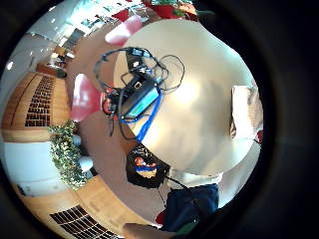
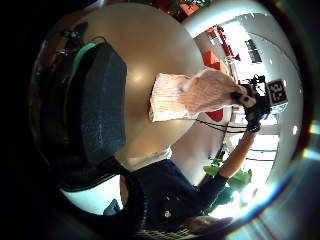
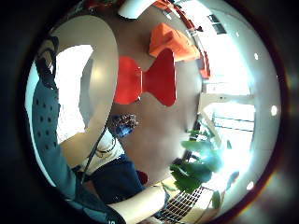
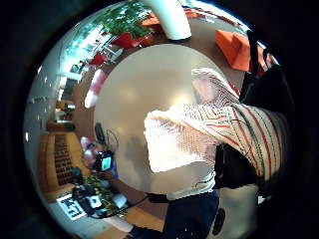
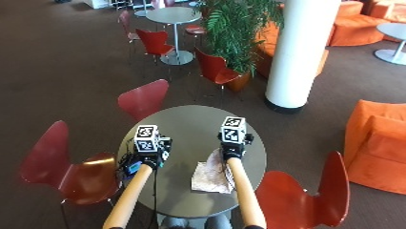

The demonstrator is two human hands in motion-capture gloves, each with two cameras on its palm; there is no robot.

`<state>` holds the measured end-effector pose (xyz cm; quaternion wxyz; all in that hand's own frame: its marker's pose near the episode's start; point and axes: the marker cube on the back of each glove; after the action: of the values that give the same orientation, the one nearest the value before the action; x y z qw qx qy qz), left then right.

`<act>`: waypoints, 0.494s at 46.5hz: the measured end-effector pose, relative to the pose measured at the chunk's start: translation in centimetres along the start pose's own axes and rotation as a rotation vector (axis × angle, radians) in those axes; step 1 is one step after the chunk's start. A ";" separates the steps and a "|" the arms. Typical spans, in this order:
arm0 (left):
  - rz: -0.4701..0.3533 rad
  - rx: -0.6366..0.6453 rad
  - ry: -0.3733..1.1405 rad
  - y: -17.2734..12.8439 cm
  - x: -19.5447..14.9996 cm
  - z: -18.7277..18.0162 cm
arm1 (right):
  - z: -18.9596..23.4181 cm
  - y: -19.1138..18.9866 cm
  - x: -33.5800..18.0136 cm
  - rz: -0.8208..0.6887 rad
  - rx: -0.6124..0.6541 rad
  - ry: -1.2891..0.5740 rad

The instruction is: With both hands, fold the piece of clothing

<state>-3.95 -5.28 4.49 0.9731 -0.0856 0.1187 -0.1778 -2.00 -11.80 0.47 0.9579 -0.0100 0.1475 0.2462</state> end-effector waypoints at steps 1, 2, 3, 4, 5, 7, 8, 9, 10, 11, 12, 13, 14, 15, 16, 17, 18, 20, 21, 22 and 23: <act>0.001 0.003 0.004 0.2 0.0 -0.3 | 0.2 0.2 -0.8 -0.010 0.014 0.014; 0.002 0.005 0.007 0.4 -0.1 -0.6 | 0.4 0.3 -1.7 -0.023 0.023 0.025; 0.002 0.006 0.009 0.6 -0.1 -0.9 | 0.7 0.4 -2.5 -0.035 0.029 0.034; 0.002 0.008 0.011 0.8 -0.2 -1.1 | 1.0 0.6 -3.3 -0.045 0.032 0.043; 0.002 0.010 0.013 1.0 -0.3 -1.3 | 1.2 0.9 -4.1 -0.054 0.033 0.054; 0.002 0.016 0.018 1.4 -0.5 -1.7 | 2.0 1.9 -6.1 -0.075 0.032 0.081; 0.001 0.020 0.019 1.6 -0.7 -1.9 | 2.4 2.5 -7.3 -0.092 0.031 0.096; -0.001 0.024 0.018 1.9 -1.0 -2.1 | 3.0 3.0 -8.6 -0.110 0.030 0.109; -0.003 0.026 0.017 2.1 -1.2 -2.2 | 3.5 3.6 -9.7 -0.130 0.027 0.119; -0.004 0.028 0.015 2.2 -1.4 -2.3 | 4.1 4.1 -10.7 -0.148 0.025 0.125; -0.005 0.028 0.014 2.3 -1.6 -2.3 | 4.6 4.5 -11.7 -0.163 0.024 0.129; -0.006 0.027 0.013 2.4 -1.8 -2.3 | 5.2 4.9 -12.4 -0.176 0.024 0.129; -0.008 0.026 0.012 2.5 -1.9 -2.3 | 5.6 5.2 -13.1 -0.187 0.025 0.128; -0.010 0.024 0.013 2.6 -2.1 -2.2 | 6.1 5.6 -13.7 -0.198 0.024 0.127; -0.013 0.022 0.013 2.6 -2.2 -2.2 | 6.5 6.2 -14.2 -0.211 0.017 0.125; -0.017 0.021 0.014 2.7 -2.3 -2.2 | 6.8 7.1 -14.6 -0.229 0.000 0.122; -0.021 0.020 0.013 2.8 -2.4 -2.2 | 6.9 8.2 -14.8 -0.249 -0.025 0.117; -0.029 0.019 0.012 2.9 -2.6 -2.2 | 6.9 10.4 -15.0 -0.288 -0.080 0.098; -0.030 0.018 0.013 2.9 -2.7 -2.1 | 6.9 11.0 -15.1 -0.301 -0.098 0.084; -0.029 0.015 0.015 3.0 -2.7 -2.1 | 7.1 11.3 -15.3 -0.312 -0.108 0.064; -0.025 0.012 0.019 3.0 -2.8 -2.1 | 7.4 11.4 -15.6 -0.324 -0.114 0.032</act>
<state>-6.02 -1.74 2.45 0.9702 -0.0797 0.1257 -0.1914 -18.38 -8.42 12.59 0.9805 -0.0916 0.1449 0.0966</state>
